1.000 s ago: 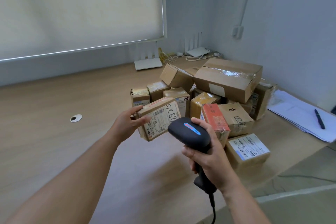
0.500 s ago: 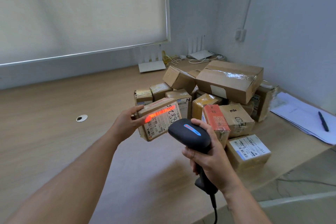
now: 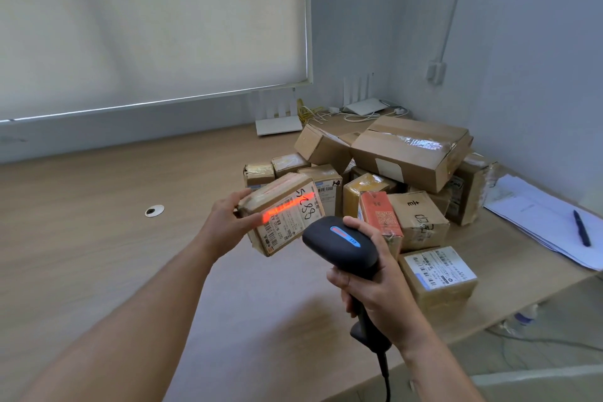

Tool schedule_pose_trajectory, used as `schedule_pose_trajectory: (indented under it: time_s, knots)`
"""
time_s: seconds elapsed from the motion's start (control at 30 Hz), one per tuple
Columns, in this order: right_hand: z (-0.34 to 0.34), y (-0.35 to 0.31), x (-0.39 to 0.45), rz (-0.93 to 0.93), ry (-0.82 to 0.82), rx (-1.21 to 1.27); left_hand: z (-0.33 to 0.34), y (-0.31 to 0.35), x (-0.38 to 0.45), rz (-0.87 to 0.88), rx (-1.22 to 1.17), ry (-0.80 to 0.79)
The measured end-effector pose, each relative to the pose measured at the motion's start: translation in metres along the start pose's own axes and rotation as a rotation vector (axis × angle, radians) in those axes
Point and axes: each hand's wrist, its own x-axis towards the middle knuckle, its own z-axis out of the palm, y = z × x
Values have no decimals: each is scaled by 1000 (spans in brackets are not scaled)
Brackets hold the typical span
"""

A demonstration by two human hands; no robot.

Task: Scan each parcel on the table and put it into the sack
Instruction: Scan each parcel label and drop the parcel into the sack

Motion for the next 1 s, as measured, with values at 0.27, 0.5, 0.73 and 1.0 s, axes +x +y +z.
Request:
schedule_pose_trajectory:
  time_s: [0.27,0.5,0.73,1.0]
  knots:
    - [-8,2,-9,45,-65,-22,12,-16,-27,-271,241,49]
    - [-3,12,-11,83,-137,-45,19,-54,-54,-474,390,-25]
    - [3,16,-7,86,-149,-45,25,-79,-70,-572,476,-103]
    - [5,16,-3,98,-143,-54,41,-79,-54,-487,885,-105]
